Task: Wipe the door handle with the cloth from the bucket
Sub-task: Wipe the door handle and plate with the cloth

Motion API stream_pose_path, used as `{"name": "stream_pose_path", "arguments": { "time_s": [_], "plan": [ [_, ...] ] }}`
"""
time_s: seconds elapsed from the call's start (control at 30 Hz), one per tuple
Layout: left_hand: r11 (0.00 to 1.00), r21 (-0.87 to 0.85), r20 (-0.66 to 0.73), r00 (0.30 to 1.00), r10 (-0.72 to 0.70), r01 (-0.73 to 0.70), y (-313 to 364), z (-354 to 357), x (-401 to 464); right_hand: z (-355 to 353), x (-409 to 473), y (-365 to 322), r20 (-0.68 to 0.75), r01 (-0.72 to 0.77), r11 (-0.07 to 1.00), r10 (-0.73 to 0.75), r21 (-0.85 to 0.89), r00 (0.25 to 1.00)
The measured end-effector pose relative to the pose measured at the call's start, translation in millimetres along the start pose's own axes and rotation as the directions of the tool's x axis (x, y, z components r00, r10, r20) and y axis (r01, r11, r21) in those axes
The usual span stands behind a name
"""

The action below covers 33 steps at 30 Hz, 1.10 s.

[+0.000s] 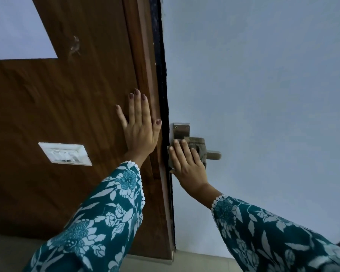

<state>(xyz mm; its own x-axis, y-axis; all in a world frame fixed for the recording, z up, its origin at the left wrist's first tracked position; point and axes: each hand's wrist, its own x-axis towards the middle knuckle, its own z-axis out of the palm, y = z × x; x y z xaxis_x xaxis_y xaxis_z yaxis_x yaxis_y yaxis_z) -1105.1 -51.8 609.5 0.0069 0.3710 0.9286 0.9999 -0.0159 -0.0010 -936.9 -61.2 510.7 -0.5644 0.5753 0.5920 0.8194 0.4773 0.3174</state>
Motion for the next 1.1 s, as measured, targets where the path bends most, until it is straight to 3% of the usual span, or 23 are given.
{"name": "stream_pose_path", "arguments": {
  "time_s": [0.1, 0.27, 0.37, 0.6, 0.73, 0.93, 1.1],
  "plan": [
    [1.0, 0.01, 0.017, 1.0, 0.02, -0.02, -6.2, -1.3, -4.2, 1.8, -7.0, 13.6, -0.073, 0.024, 1.0, -0.025, -0.016, 0.997],
    [0.998, 0.055, 0.0, 1.0, 0.03, -0.03, -10.8, 4.9, -17.4, 7.7, -41.8, 55.9, -0.072, -0.135, 0.99, 0.131, -0.049, 0.989],
    [0.999, 0.045, -0.035, 0.999, 0.011, -0.01, -7.3, 11.1, -21.4, 4.1, -36.0, 46.3, -0.058, -0.184, 0.982, 0.182, -0.033, 0.982],
    [0.999, 0.044, -0.05, 0.999, 0.003, -0.001, -7.4, 14.8, -26.5, 6.8, 7.7, -12.5, -0.077, -0.052, 0.999, 0.052, 0.002, 0.996],
    [1.0, 0.02, -0.025, 0.999, -0.022, 0.023, -4.1, 9.7, -26.7, 10.2, -1.4, 11.9, -0.084, 0.079, 0.995, -0.084, -0.059, 0.993],
    [0.998, -0.014, 0.003, 0.998, -0.063, 0.063, 3.0, 12.1, -37.6, 18.9, -47.7, 77.1, -0.128, 0.064, 0.985, -0.085, -0.16, 0.988],
    [0.999, -0.011, -0.025, 0.999, -0.048, 0.047, 0.6, 20.6, -43.5, 17.9, -25.4, 47.2, -0.07, 0.214, 0.957, -0.231, -0.195, 0.97]
  ]
}}
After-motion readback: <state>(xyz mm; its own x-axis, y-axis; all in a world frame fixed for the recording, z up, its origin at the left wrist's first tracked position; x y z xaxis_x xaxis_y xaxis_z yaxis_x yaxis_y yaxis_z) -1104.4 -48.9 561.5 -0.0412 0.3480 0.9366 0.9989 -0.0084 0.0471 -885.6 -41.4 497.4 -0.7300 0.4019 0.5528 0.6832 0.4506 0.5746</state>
